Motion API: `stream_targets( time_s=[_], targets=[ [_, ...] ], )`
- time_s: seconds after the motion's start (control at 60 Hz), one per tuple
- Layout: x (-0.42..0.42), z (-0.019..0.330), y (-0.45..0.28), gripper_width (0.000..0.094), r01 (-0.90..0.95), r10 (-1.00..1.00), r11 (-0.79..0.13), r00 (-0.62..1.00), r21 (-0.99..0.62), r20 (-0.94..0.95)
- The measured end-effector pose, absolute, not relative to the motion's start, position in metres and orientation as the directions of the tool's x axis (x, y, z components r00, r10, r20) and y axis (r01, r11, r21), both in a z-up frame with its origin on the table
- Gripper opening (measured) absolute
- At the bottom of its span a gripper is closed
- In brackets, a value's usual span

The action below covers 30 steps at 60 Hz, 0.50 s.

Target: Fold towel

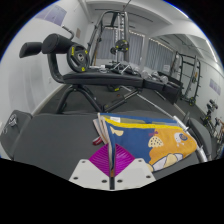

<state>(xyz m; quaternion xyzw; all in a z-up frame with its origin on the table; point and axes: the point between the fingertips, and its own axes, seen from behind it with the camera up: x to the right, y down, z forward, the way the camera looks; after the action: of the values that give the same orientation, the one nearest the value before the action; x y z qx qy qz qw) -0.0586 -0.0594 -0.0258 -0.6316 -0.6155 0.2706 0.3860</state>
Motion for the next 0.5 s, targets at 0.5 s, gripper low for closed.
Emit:
stream_targets(
  time_s=[0.5],
  targets=[
    [-0.036,0.128,-0.069,0.0018,0.456,0.990,-0.138,0.041,-0.879,-0.134]
  ],
)
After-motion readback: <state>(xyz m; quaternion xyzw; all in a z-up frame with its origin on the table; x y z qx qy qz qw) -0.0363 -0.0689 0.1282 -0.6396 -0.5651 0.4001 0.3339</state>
